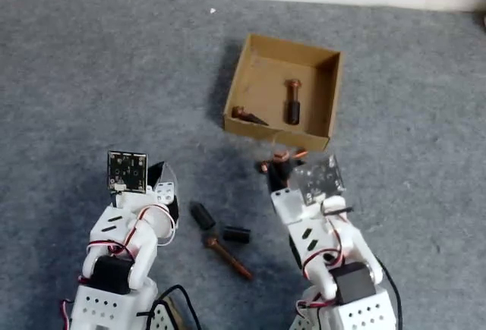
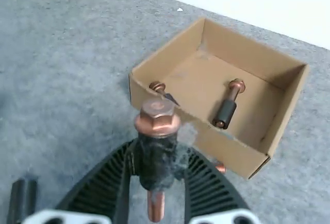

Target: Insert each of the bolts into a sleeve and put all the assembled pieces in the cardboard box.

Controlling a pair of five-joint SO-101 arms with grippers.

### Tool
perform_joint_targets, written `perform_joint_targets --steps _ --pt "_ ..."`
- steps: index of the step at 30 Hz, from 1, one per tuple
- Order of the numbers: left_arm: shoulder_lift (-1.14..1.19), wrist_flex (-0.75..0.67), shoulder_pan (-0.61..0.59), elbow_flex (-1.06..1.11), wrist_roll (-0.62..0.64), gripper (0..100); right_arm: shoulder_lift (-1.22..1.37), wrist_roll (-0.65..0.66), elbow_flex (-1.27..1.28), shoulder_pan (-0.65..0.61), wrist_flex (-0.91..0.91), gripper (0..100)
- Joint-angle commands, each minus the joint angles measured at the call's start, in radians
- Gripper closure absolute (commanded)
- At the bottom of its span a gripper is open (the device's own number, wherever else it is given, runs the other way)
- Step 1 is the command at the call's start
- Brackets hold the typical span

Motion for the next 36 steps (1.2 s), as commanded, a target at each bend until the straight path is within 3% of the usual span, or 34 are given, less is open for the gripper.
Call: perform_joint_targets --steps 1,12,19,25,30,36 --pt "-0.008 0.005 -0.005 0.022 -0.008 100 0.262 -0.014 -0.199 0.015 -0.127 99.3" --pt "-0.005 0.006 -0.007 0.022 -0.008 100 1.084 -0.017 -0.636 0.134 -0.545 99.3" --pt "-0.007 0.006 -0.008 0.022 -0.009 100 1.48 -0.017 -0.839 0.186 -0.65 99.3" --pt "-0.007 0.006 -0.008 0.022 -0.009 100 1.664 -0.091 -1.009 0.237 -0.624 97.8" --pt "-0.007 0.006 -0.008 0.022 -0.009 100 1.709 -0.094 -1.106 0.234 -0.429 84.8" --pt "-0.007 0.006 -0.008 0.022 -0.009 100 1.629 -0.087 -1.162 0.231 -0.257 84.3"
